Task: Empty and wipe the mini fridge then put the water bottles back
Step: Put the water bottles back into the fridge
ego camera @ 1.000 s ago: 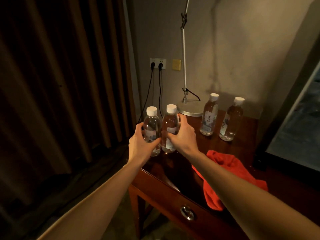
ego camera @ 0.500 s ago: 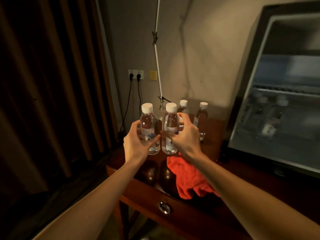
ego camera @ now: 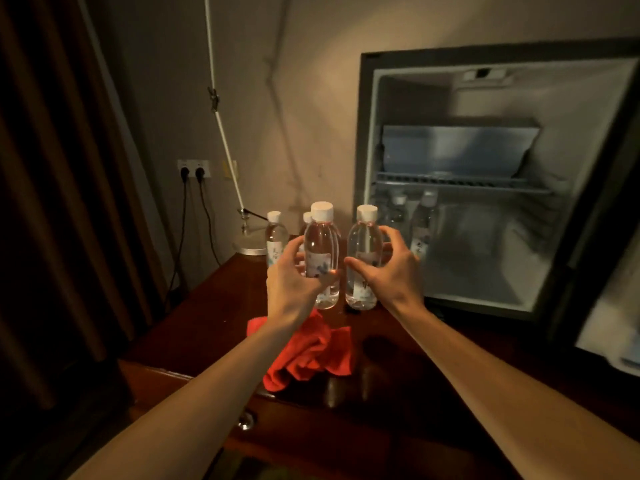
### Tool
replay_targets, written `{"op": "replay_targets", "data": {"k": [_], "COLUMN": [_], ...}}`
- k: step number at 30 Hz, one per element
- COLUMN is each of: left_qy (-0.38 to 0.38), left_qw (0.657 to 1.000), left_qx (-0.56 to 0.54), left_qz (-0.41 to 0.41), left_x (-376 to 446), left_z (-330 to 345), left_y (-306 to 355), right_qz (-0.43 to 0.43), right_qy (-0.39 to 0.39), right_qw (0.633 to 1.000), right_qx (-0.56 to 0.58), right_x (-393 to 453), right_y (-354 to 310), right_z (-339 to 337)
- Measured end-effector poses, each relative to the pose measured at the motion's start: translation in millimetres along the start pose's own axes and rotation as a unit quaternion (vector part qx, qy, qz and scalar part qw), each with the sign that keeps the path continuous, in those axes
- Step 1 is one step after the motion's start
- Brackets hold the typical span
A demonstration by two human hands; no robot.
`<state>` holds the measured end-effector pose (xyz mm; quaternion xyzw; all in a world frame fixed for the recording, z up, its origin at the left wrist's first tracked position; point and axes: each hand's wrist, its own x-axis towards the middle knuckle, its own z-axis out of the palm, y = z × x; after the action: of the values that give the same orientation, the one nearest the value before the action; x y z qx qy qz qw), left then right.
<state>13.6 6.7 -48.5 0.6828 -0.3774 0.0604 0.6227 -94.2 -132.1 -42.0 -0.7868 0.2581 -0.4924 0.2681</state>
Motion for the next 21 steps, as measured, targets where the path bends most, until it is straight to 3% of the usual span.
{"op": "replay_targets", "data": {"k": [9,21], "left_qy": [-0.057,-0.126], "left_qw": [0.998,0.991], "left_qx": [-0.033,-0.051], "left_qz": [0.006,0.001], "left_x": [5.0,24.8], "left_z": [94.4,210.7], "left_y": [15.1,18.7], "right_qz": [0.044,0.137], "right_qy": [0.043,0.085], "right_qw": [0.997,0.986], "right_qx": [-0.043,-0.035], "right_x": [23.3,58.1], "right_y": [67.9,141.7], "right_z": [-69.9,-109.2]}}
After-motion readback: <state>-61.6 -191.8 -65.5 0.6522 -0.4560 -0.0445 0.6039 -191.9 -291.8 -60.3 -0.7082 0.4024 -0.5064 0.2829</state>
